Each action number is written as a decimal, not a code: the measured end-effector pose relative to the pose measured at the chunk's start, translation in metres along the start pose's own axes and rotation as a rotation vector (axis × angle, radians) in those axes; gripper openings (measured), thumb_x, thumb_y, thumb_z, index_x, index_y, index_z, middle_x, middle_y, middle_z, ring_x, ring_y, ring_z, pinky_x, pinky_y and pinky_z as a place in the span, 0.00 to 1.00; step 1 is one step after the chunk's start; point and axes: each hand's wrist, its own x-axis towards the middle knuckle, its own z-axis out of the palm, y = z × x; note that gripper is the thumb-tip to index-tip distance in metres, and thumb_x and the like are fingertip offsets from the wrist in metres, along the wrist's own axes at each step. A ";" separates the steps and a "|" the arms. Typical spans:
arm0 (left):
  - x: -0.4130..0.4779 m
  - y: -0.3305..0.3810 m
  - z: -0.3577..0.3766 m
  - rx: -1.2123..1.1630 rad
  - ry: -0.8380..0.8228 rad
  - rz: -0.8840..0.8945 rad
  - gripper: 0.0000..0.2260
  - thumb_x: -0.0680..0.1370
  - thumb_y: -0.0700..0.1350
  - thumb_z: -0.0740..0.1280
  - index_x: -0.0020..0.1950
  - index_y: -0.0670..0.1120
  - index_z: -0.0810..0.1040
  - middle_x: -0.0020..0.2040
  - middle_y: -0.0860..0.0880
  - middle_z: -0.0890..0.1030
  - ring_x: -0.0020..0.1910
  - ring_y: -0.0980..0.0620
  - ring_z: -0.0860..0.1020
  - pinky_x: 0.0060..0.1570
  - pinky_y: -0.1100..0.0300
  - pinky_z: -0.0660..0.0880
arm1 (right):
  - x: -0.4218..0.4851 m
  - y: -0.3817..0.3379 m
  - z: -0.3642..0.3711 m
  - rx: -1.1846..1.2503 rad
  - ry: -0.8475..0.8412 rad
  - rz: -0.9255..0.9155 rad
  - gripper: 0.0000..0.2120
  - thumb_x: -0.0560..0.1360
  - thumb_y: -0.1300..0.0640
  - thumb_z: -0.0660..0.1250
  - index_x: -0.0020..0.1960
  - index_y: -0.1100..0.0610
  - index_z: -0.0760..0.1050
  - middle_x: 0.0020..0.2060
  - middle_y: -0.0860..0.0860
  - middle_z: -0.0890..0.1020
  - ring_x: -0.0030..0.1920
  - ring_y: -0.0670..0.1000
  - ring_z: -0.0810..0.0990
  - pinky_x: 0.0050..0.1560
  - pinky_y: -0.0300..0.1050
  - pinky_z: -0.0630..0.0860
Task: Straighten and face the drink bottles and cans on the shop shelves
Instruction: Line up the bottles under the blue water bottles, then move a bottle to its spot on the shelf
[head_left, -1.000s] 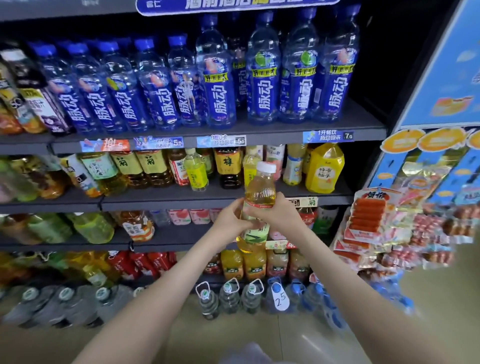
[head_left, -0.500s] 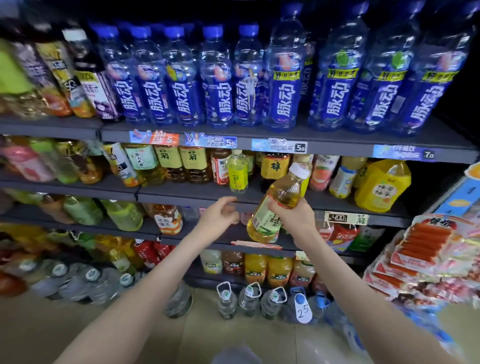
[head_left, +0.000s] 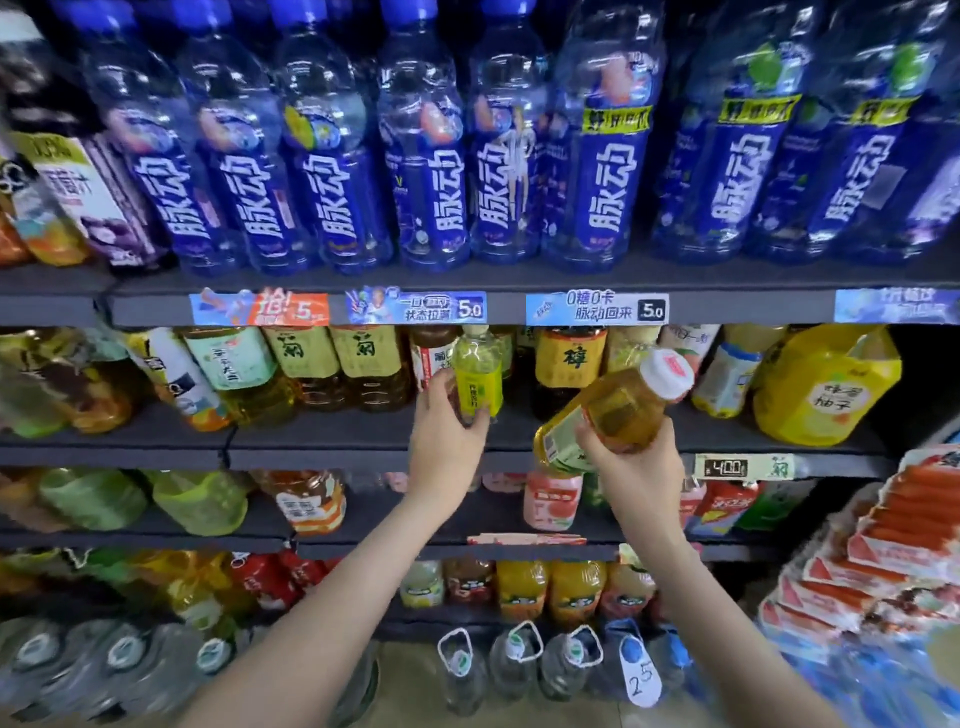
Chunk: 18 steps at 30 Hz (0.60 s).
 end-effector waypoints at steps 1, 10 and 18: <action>0.010 -0.005 0.011 -0.001 0.046 0.003 0.26 0.75 0.49 0.69 0.70 0.45 0.64 0.64 0.46 0.71 0.60 0.47 0.73 0.54 0.59 0.69 | 0.004 0.008 0.004 0.015 0.006 -0.041 0.22 0.66 0.50 0.77 0.53 0.50 0.69 0.44 0.43 0.78 0.45 0.44 0.78 0.45 0.39 0.71; 0.054 -0.045 0.103 -0.056 0.277 -0.007 0.33 0.71 0.49 0.73 0.70 0.38 0.64 0.62 0.40 0.72 0.63 0.42 0.70 0.59 0.52 0.71 | 0.026 0.061 0.048 0.100 0.031 -0.248 0.22 0.66 0.53 0.77 0.53 0.46 0.69 0.48 0.42 0.78 0.46 0.32 0.76 0.43 0.26 0.72; 0.011 -0.062 0.054 -0.171 0.362 0.047 0.26 0.69 0.44 0.76 0.61 0.35 0.70 0.52 0.41 0.72 0.53 0.45 0.73 0.46 0.69 0.63 | 0.032 0.051 0.078 0.060 -0.013 -0.218 0.25 0.66 0.49 0.77 0.57 0.53 0.70 0.51 0.48 0.79 0.51 0.47 0.78 0.50 0.40 0.75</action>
